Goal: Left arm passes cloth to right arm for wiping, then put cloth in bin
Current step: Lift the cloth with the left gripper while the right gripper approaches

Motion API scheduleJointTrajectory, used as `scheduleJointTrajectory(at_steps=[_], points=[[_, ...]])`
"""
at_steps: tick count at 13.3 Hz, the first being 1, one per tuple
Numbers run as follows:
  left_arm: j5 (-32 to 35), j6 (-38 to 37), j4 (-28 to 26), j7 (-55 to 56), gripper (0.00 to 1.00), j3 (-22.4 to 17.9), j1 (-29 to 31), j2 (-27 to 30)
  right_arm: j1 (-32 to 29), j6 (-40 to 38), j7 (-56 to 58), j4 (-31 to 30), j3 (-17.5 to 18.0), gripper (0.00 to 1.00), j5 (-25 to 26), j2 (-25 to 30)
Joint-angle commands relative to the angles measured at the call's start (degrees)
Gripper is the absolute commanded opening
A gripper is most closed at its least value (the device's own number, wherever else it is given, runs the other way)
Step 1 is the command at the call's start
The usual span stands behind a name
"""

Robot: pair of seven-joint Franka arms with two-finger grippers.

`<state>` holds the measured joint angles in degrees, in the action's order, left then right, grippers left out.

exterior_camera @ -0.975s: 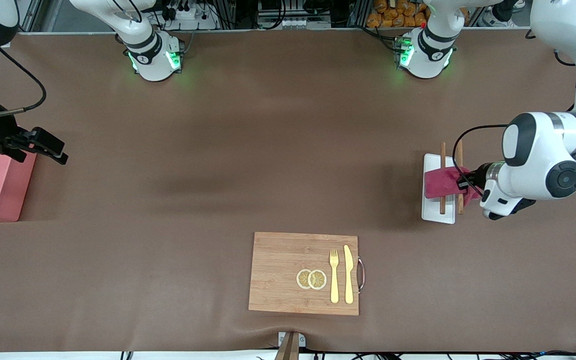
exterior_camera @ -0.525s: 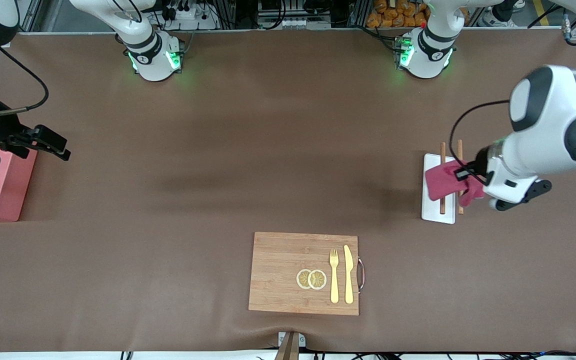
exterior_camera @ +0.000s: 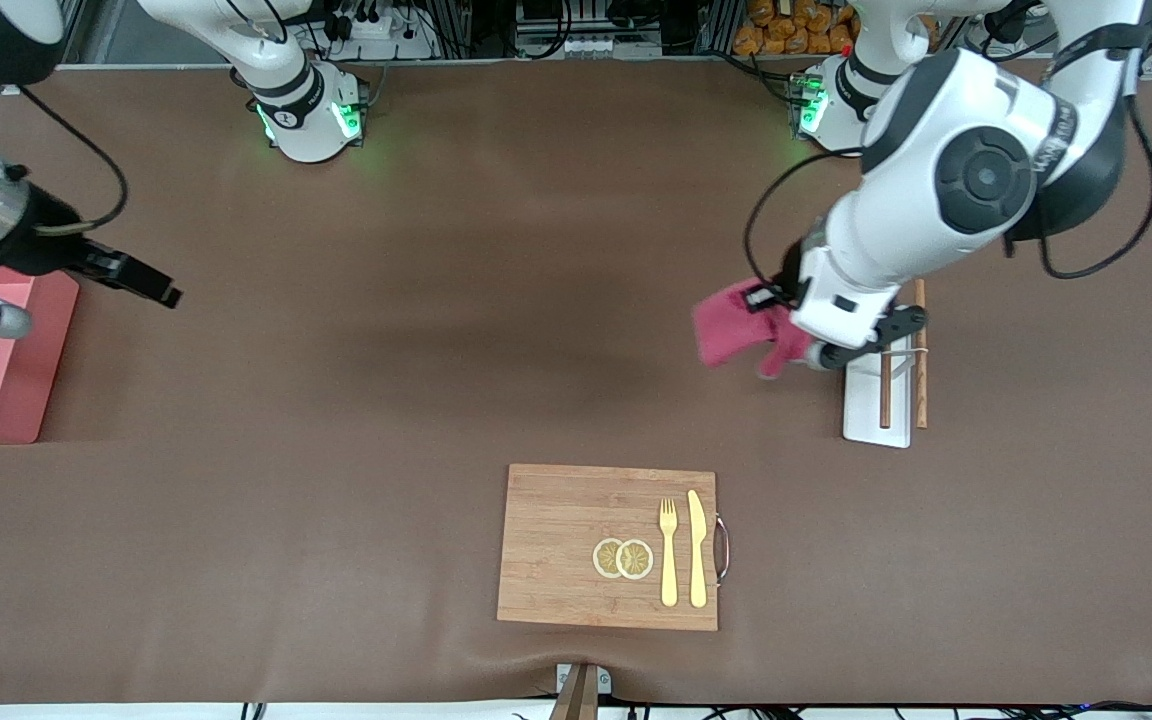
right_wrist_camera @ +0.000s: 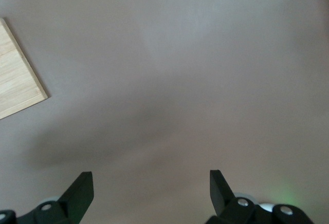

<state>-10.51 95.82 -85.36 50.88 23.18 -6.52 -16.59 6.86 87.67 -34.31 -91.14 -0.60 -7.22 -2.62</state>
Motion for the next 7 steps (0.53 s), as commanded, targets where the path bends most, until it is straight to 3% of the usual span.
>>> scheduleJointTrajectory(at_steps=[1,3,7], points=[[-5.47,-0.29,5.55,2.20,0.00,0.02,-3.92,-2.84,2.80,-2.76,-15.64,0.61,-0.36,1.00,-7.77,-2.73],[-7.94,4.95,5.82,5.79,0.00,0.11,-7.52,-2.75,3.95,-2.77,-26.46,0.78,-0.36,1.00,-13.50,-4.84],[-13.30,20.34,5.81,17.74,0.00,0.02,-11.40,-3.63,4.40,-2.59,-43.61,0.61,-0.37,1.00,-30.19,-9.50]])
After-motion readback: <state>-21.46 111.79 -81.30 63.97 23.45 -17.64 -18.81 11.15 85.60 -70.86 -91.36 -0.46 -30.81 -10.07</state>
